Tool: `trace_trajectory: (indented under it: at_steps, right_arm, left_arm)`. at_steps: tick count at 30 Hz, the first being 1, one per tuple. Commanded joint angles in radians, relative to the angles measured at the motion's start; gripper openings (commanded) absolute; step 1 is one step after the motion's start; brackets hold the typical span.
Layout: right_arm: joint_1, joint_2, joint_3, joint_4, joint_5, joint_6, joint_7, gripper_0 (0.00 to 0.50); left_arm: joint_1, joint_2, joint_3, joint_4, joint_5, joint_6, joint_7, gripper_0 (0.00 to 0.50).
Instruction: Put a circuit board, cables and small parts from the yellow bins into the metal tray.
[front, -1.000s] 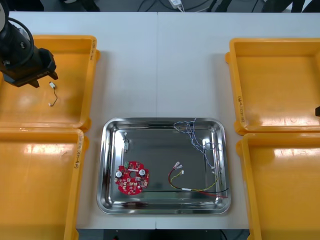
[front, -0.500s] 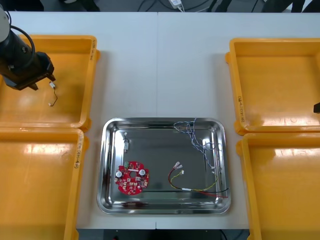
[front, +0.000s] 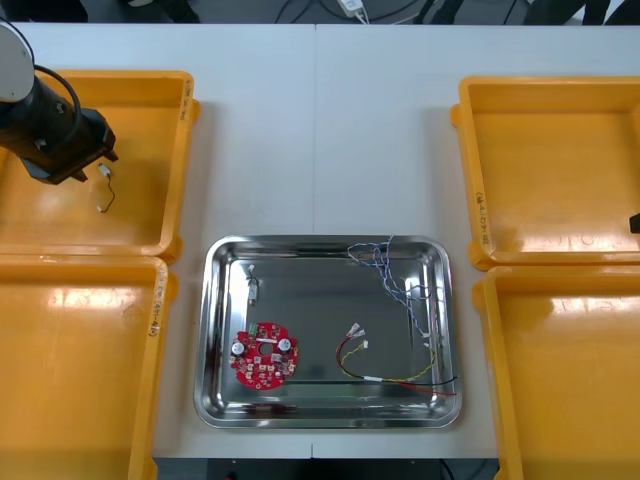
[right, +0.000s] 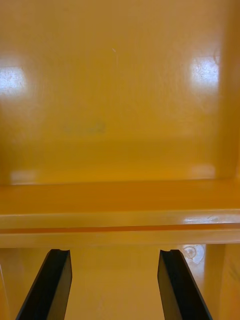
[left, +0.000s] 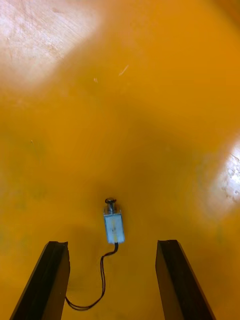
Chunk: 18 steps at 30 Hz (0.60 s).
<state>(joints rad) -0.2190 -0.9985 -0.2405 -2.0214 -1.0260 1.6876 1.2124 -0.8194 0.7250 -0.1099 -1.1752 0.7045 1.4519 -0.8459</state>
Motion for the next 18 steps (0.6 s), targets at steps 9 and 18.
trace_trajectory:
  at_steps: [9,18]
  right_arm:
    - [0.012,-0.048,-0.04,-0.002,0.007,-0.009,0.027,0.5]
    - [0.012,-0.048,-0.04,-0.002,0.011,-0.008,0.027,0.5]
  left_arm:
    - [-0.015,-0.024,0.015,-0.003,-0.043,-0.039,0.019,0.5]
    - [0.008,-0.024,-0.008,-0.003,-0.059,-0.084,0.019,0.5]
